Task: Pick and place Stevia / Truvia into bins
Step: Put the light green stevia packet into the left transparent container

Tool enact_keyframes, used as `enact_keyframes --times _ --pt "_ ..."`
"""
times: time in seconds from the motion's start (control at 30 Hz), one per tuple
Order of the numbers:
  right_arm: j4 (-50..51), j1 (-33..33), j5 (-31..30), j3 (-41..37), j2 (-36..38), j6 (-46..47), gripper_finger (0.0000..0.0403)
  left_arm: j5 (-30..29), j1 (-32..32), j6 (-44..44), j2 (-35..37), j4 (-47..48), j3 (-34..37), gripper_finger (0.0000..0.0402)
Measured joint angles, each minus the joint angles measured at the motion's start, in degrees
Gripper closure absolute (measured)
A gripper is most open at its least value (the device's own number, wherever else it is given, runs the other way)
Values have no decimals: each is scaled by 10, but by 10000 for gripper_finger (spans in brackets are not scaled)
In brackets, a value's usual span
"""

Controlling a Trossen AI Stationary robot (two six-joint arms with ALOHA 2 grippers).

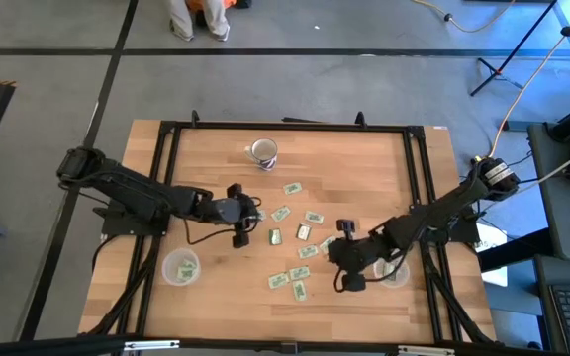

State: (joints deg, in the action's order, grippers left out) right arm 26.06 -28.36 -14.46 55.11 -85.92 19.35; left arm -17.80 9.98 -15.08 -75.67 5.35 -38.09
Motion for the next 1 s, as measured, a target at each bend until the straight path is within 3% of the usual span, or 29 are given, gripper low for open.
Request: enact_keyframes --times 0.23,0.43,0.73,1.0 --pt "-142 41 51 -92 78 -33 327 28 -11 11 -48 40 0 327" --pt "-260 56 56 -171 132 -48 327 25 -24 9 -90 41 0 327" --pt "-293 56 56 -208 146 -46 327 48 -55 9 -161 21 -2 327" --pt "-296 56 56 -208 146 -50 327 68 -64 8 -177 14 -3 347"
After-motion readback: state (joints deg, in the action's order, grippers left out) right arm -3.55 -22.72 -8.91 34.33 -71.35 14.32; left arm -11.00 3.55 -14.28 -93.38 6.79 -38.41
